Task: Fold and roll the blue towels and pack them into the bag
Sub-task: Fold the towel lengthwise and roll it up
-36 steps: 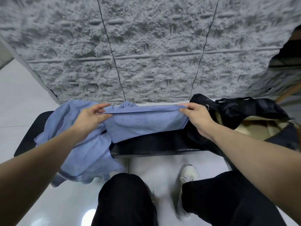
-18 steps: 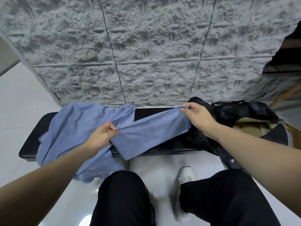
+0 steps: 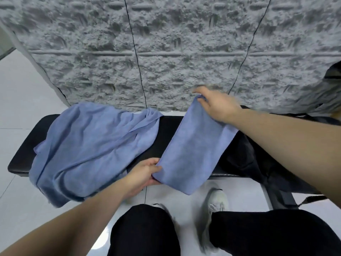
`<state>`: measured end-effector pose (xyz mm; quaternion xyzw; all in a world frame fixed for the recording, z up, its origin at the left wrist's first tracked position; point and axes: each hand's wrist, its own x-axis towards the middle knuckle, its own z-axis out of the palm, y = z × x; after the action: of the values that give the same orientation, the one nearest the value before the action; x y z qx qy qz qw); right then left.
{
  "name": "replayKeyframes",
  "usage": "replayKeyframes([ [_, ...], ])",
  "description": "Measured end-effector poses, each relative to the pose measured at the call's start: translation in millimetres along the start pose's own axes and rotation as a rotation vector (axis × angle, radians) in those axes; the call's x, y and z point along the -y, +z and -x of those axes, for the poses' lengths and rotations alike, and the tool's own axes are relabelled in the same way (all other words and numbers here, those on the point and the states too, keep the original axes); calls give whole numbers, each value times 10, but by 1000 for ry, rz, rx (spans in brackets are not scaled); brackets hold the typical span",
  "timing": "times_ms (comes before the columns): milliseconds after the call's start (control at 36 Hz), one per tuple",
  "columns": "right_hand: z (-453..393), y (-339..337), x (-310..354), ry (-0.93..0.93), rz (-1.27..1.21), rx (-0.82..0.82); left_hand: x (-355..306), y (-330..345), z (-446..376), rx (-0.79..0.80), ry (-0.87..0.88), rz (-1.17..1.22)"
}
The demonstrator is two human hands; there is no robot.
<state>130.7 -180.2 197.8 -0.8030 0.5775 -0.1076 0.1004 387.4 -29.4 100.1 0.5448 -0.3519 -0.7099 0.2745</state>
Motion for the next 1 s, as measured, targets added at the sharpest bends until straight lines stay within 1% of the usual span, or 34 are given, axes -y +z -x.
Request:
replayKeyframes([
  [56, -214, 127, -16, -28, 103, 83, 49, -30, -91, -41, -33, -13],
  [139, -511, 385, -48, -91, 161, 144, 61, -95, -188, -59, -74, -32],
  [222, -781, 651, -74, -190, 231, 182, -8, -142, -237, -40, -90, -168],
  [278, -923, 788, -73, -231, 277, 191, -68, -158, -260, 3, -118, -273],
  [361, -1071, 987, -59, -268, 274, 207, -155, -194, -322, 66, -179, -364],
  [417, -1152, 1114, -58, -277, 261, 216, -223, -220, -398, 73, -216, -442],
  [500, -1190, 1242, -72, -269, 181, 223, -356, -202, -472, 63, -269, -647],
  [583, -1175, 1333, -108, -208, 84, 224, -407, -202, -569, 62, -258, -825],
  [722, -1026, 1320, -213, 29, -46, 182, -438, -229, -627, 23, -291, -920],
  [778, -942, 1289, -283, 75, -59, 168, -456, -214, -629, 2, -268, -937],
  [833, -845, 1250, -336, 117, -76, 163, -464, -200, -642, -40, -204, -925],
  [889, -754, 1213, -361, 195, -127, 133, -467, -201, -680, -98, -129, -850],
  [944, -676, 1191, -378, 305, -170, 95, -477, -201, -715, -144, -78, -773],
  [1000, -619, 1165, -404, 421, -184, 93, -495, -189, -747, -173, -52, -732],
])
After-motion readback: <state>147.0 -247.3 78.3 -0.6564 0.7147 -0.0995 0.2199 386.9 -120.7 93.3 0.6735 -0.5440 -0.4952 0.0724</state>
